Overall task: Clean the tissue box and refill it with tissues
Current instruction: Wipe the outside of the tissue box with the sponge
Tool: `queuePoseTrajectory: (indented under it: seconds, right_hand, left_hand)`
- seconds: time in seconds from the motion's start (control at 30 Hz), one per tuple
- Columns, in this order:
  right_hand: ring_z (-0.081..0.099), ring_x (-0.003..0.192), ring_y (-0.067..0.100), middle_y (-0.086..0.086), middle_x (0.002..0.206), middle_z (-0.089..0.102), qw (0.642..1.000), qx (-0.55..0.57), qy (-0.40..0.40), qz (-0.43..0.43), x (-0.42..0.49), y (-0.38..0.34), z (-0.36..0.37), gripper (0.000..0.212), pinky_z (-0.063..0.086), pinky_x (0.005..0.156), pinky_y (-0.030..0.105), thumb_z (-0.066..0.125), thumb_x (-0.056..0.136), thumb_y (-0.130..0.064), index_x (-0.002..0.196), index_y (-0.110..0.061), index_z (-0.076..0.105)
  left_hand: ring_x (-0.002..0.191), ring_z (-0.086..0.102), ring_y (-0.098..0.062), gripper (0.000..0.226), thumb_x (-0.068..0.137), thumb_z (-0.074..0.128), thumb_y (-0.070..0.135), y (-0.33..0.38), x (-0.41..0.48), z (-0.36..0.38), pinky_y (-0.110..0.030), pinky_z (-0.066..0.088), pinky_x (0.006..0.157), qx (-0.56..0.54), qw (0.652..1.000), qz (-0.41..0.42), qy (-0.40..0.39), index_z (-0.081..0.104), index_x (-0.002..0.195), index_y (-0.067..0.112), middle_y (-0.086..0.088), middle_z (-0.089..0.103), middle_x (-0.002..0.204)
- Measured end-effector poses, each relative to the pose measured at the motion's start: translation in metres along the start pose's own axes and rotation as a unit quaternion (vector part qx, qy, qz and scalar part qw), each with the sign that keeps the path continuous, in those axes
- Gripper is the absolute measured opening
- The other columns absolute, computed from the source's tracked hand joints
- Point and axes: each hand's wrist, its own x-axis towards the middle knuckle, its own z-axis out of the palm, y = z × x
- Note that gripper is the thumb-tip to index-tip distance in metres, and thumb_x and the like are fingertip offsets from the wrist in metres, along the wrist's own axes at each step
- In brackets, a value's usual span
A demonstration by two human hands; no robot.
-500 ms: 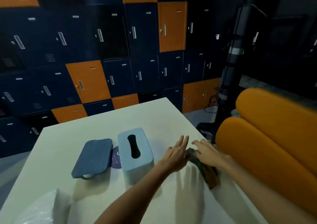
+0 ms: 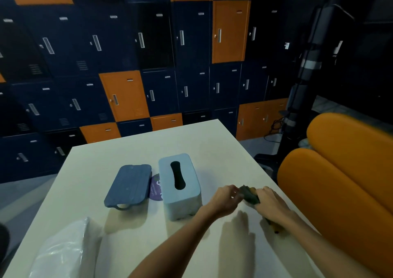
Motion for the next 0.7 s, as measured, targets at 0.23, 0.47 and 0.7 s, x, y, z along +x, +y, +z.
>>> queuePoseTrajectory:
  seconds: [0.23, 0.47, 0.7]
  right_hand:
    - [0.059, 0.068, 0.005, -0.001, 0.076, 0.064, 0.971, 0.22, 0.088, -0.044, -0.001, -0.041, -0.045, 0.011, 0.042, 0.051, 0.009, 0.064, 0.09, -0.021, 0.096, -0.013, 0.068]
    - [0.064, 0.094, 0.016, -0.003, 0.095, 0.069, 0.924, 0.351, 0.045, -0.145, -0.001, -0.095, -0.086, 0.02, 0.053, 0.078, 0.027, 0.06, 0.091, -0.014, 0.105, -0.026, 0.068]
    - [0.055, 0.111, 0.022, 0.004, 0.119, 0.053, 0.906, 0.366, 0.035, -0.211, 0.019, -0.141, -0.096, 0.041, 0.049, 0.089, 0.032, 0.062, 0.091, -0.034, 0.13, -0.03, 0.051]
  left_hand:
    - [0.103, 0.061, -0.022, 0.048, 0.099, 0.04, 0.046, 0.015, -0.013, -0.023, -0.037, 0.054, 0.082, -0.314, 0.942, -0.111, -0.031, 0.047, 0.13, 0.01, -0.011, 0.059, 0.125]
    - [0.103, 0.061, -0.025, 0.04, 0.099, 0.041, 0.044, 0.027, -0.011, -0.072, -0.037, 0.055, 0.082, -0.519, 0.847, -0.093, 0.066, 0.053, 0.121, 0.014, -0.009, 0.06, 0.112]
    - [0.091, 0.069, -0.024, 0.015, 0.097, 0.054, 0.028, 0.005, -0.012, -0.124, -0.032, 0.058, 0.074, -0.508, 0.845, -0.068, 0.153, 0.061, 0.099, 0.015, -0.008, 0.069, 0.099]
